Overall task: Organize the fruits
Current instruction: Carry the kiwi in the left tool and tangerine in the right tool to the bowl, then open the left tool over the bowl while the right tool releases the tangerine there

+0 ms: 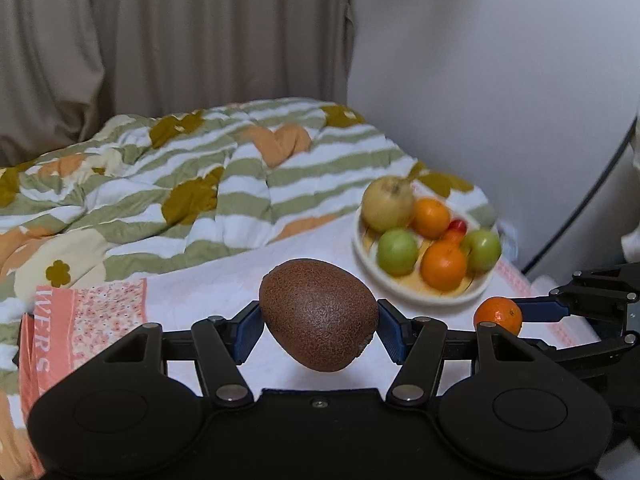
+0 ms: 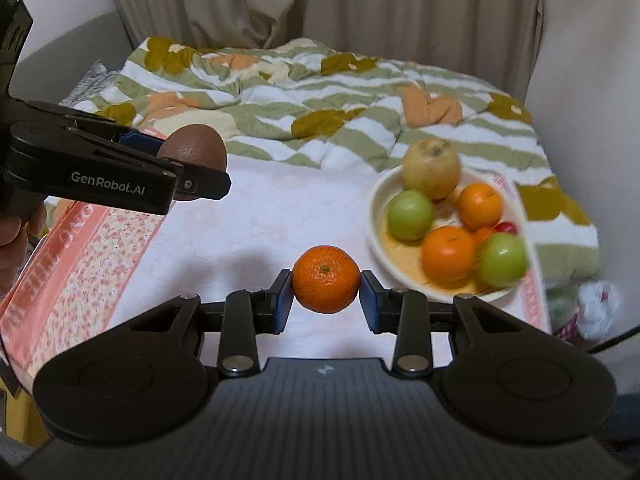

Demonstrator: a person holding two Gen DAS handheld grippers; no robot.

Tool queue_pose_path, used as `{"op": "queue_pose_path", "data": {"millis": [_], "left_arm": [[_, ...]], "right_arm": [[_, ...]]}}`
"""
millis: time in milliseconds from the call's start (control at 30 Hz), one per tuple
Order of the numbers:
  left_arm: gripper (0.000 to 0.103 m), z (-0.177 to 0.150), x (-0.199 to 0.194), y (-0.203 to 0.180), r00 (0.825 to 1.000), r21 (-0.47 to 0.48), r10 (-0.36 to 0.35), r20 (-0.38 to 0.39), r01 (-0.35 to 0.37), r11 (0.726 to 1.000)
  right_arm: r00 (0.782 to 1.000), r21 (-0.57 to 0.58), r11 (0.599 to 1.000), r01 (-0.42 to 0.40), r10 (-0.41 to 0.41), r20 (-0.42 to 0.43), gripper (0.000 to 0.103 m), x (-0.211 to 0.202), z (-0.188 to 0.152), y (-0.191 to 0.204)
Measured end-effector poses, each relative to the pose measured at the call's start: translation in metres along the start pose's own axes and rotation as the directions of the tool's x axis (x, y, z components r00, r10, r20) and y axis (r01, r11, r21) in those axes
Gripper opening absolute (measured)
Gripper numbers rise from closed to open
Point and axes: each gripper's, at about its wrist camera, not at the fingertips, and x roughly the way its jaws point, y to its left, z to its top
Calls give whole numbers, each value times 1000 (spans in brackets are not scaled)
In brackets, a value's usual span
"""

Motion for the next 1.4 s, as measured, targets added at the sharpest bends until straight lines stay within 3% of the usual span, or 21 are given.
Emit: {"op": "queue_pose_path", "data": {"millis": [333,600,967,1167,1400], "left_arm": [[65,18,10,-80,998,-89,40,48,-36,995],[65,29,53,-113,999,-107,35,11,-34,994],[65,25,124,-113,998,-85,59,-28,-61,995],[65,18,140,-117,996,-42,94,-8,-94,995],[69,15,146,-118,995,-55,102,-8,-103,993]], "right_arm": [[997,-77,997,-11,17,71,51,-29,6,-92],[997,-50,999,6,-2,71,51,-19,16,-152],[1000,-3,1000,22,-22,8,51,28,24,-184],[1000,12,1000,14,-13,-21,51,51,28,-185],[999,19,1000,14,-14,-36,51,59,30,-185]]}}
